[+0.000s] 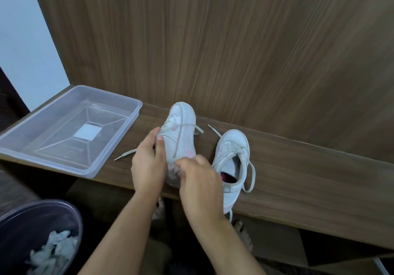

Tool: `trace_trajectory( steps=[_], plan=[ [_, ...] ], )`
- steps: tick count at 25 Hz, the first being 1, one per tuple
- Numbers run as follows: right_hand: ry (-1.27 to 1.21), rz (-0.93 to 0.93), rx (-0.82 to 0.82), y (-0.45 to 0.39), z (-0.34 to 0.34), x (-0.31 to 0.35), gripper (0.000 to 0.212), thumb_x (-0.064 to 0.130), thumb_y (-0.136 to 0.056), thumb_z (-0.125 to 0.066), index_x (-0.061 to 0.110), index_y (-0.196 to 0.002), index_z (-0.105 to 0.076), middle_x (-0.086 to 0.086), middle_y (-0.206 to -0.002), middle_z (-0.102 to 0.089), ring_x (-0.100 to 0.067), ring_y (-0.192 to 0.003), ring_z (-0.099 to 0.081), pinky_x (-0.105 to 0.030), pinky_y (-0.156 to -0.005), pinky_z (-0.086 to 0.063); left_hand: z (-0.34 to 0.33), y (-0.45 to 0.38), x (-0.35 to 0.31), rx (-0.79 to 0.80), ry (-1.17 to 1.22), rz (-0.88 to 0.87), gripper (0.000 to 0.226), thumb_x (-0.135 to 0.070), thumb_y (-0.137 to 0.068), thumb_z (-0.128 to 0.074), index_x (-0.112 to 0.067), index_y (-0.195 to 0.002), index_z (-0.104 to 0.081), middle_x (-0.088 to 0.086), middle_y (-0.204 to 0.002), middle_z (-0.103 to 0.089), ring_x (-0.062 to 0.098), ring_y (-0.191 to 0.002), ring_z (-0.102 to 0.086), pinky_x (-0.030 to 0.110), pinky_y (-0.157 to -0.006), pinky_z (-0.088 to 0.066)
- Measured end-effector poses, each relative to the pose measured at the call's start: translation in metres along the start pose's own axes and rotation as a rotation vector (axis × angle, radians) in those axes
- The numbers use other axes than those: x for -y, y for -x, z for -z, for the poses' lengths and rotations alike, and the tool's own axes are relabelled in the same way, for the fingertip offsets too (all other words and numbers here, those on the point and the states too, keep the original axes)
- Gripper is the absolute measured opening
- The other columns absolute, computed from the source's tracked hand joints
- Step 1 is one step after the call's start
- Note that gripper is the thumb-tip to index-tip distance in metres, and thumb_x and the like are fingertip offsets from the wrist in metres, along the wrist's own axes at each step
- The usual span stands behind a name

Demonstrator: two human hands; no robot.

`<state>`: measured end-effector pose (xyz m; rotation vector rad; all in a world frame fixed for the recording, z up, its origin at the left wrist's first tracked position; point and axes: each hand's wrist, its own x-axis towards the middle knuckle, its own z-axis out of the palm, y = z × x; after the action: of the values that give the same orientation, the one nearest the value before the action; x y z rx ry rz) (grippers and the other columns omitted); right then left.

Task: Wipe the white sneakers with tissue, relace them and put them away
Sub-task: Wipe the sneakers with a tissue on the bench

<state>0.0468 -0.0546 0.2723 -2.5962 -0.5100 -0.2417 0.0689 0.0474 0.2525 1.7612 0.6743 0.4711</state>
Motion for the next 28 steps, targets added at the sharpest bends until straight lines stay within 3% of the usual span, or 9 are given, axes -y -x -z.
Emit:
trace_trajectory(
  steps=[3,7,11,13,16,19,21,25,28],
  plan=[
    [-0.017,-0.056,-0.018,-0.032,0.000,-0.007,0.022,0.007,-0.086,-0.053,0.019,-0.099,-0.067,-0.001,-0.095,-0.057,-0.022,-0.080,-0.059,-0.032,-0.070,-0.048,-0.003,-0.002,-0.002,-0.036,-0.033,0.014,0.041,-0.036,-0.098,-0.033,-0.027,-0.137,-0.044,-0.002,-0.135,-0.053,0.020,-0.123,-0.047,0.036,-0.097,-0.036],
    [0.052,-0.137,0.020,-0.070,0.001,-0.017,0.017,0.008,-0.088,-0.053,0.013,-0.096,-0.066,-0.005,-0.095,-0.064,-0.024,-0.087,-0.061,-0.032,-0.072,-0.047,-0.006,-0.001,-0.001,-0.033,-0.144,-0.023,0.042,-0.035,-0.098,-0.035,-0.027,-0.139,-0.040,-0.002,-0.138,-0.050,0.021,-0.126,-0.047,0.039,-0.099,-0.038],
    [0.219,0.060,0.134,-0.037,0.013,-0.023,0.013,0.002,-0.087,-0.050,0.013,-0.086,-0.058,-0.004,-0.086,-0.057,-0.024,-0.077,-0.056,-0.027,-0.055,-0.036,-0.003,-0.007,0.003,-0.043,-0.165,0.019,0.042,-0.033,-0.098,-0.037,-0.027,-0.140,-0.040,-0.001,-0.139,-0.049,0.022,-0.126,-0.047,0.042,-0.099,-0.041],
    [0.236,0.141,0.158,-0.018,0.015,-0.022,0.019,-0.001,-0.086,-0.049,0.013,-0.093,-0.059,-0.005,-0.090,-0.056,-0.025,-0.079,-0.057,-0.027,-0.059,-0.032,-0.002,-0.008,0.003,-0.049,-0.184,0.012,0.042,-0.032,-0.098,-0.038,-0.027,-0.140,-0.040,-0.001,-0.138,-0.050,0.022,-0.124,-0.049,0.042,-0.097,-0.042],
    [0.246,0.090,0.100,-0.041,0.016,-0.019,0.017,-0.001,-0.085,-0.050,0.011,-0.091,-0.061,-0.006,-0.089,-0.057,-0.024,-0.078,-0.058,-0.030,-0.062,-0.038,-0.003,-0.007,0.001,-0.045,-0.211,-0.014,0.042,-0.033,-0.098,-0.039,-0.027,-0.139,-0.040,0.000,-0.136,-0.052,0.023,-0.120,-0.052,0.044,-0.095,-0.046],
    [0.287,0.048,0.079,-0.075,0.008,-0.014,0.027,-0.011,-0.080,-0.045,0.010,-0.063,-0.040,-0.003,-0.066,-0.041,-0.023,-0.069,-0.048,-0.031,-0.059,-0.036,-0.004,-0.006,0.000,-0.042,-0.243,-0.037,0.042,-0.034,-0.098,-0.039,-0.027,-0.139,-0.040,0.001,-0.135,-0.053,0.023,-0.119,-0.053,0.044,-0.095,-0.047],
    [0.279,0.036,0.069,-0.084,0.006,-0.013,0.037,-0.013,-0.079,-0.042,0.014,-0.058,-0.025,0.000,-0.061,-0.030,-0.022,-0.068,-0.044,-0.030,-0.057,-0.033,-0.003,-0.006,0.000,-0.047,-0.249,-0.037,0.042,-0.033,-0.098,-0.039,-0.026,-0.139,-0.040,0.001,-0.136,-0.052,0.023,-0.121,-0.052,0.042,-0.094,-0.045],
    [0.255,0.030,0.172,-0.060,0.011,-0.021,0.024,-0.005,-0.083,-0.047,0.011,-0.065,-0.044,-0.005,-0.070,-0.054,-0.024,-0.069,-0.053,-0.033,-0.058,-0.041,-0.001,-0.006,0.000,-0.047,-0.236,-0.020,0.042,-0.032,-0.098,-0.040,-0.027,-0.139,-0.039,0.000,-0.136,-0.053,0.023,-0.121,-0.052,0.042,-0.094,-0.045],
    [0.199,0.042,0.262,-0.056,0.028,-0.026,0.020,0.000,-0.079,-0.053,0.012,-0.063,-0.053,-0.002,-0.065,-0.056,-0.027,-0.069,-0.057,-0.033,-0.061,-0.046,-0.001,-0.004,-0.005,-0.046,-0.217,-0.024,0.041,-0.034,-0.097,-0.041,-0.030,-0.138,-0.041,-0.002,-0.133,-0.055,0.021,-0.119,-0.053,0.037,-0.089,-0.044]
  ],
)
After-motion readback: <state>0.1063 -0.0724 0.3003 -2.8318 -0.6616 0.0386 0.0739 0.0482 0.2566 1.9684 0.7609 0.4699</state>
